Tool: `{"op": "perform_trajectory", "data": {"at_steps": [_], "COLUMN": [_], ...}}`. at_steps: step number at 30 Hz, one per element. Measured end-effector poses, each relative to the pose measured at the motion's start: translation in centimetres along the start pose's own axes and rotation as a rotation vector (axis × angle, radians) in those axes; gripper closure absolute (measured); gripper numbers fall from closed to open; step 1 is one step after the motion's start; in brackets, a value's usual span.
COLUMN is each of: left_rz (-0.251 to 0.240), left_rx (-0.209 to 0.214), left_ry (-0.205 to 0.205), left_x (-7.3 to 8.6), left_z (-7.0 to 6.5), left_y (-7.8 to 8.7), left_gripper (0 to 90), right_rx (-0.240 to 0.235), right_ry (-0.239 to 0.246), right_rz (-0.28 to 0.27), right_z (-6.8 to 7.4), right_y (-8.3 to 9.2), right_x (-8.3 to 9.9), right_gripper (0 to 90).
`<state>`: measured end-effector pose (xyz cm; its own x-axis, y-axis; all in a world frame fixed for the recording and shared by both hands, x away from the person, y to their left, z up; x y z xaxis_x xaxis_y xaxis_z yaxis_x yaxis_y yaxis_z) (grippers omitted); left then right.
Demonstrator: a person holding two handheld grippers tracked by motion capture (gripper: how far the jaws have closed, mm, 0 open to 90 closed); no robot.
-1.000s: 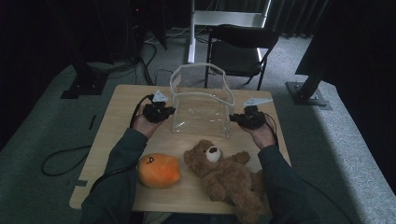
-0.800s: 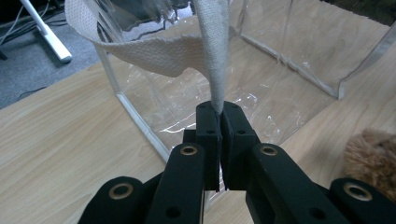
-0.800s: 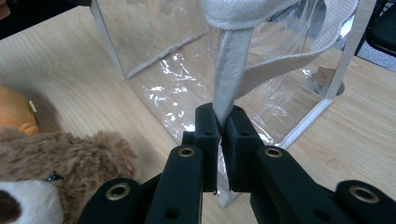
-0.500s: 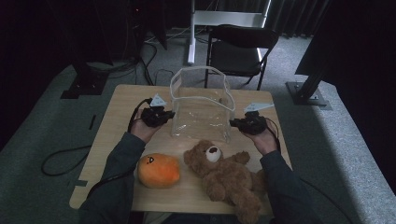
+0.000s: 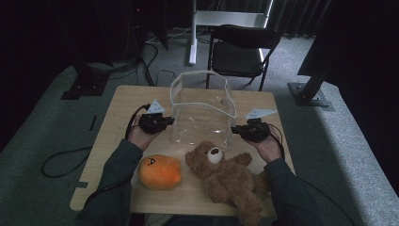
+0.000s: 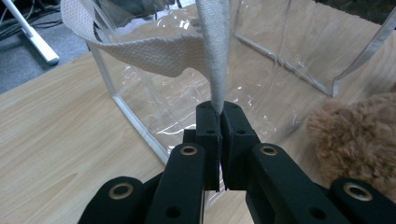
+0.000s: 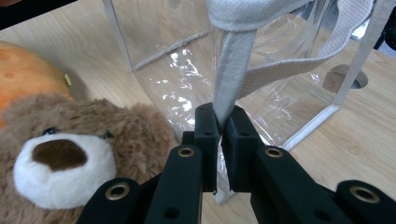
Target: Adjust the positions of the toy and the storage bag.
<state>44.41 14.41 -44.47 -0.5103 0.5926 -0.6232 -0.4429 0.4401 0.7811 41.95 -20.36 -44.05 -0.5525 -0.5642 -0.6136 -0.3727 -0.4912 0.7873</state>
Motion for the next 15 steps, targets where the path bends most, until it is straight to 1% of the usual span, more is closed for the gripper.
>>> {"op": "perform_trajectory", "data": {"at_steps": [2, 6, 15], "left_rz": [-0.006, -0.008, -0.019], "left_rx": [0.004, 0.009, 0.020], "left_ry": [0.001, -0.009, -0.019], "left_x": [0.2, 0.6, 1.6], "left_z": [-0.2, -0.7, -1.5], "left_y": [0.1, 0.4, 1.1], "left_gripper": [87.6, 87.6, 87.5], "right_rx": [-0.003, -0.007, -0.018], "right_ry": [0.000, 0.003, 0.022], "right_rz": [-0.001, -0.003, 0.000], "right_z": [0.2, 0.5, 1.5], "right_y": [0.1, 0.3, 0.8], "right_x": [0.2, 0.6, 1.3], "right_gripper": [84.3, 84.3, 84.2]}}
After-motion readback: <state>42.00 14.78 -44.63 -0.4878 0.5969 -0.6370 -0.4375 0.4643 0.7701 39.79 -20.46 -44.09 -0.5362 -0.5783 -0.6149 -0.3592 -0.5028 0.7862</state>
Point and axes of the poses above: each handheld gripper's, and its own axes: y roughly backward along the jaws, x roughly out of its underside, z roughly to its left, the point moved 3 cm from there along -y, roughly forward along the jaws, and after that the axes turned 15 degrees about z, right-handed, at the moved point
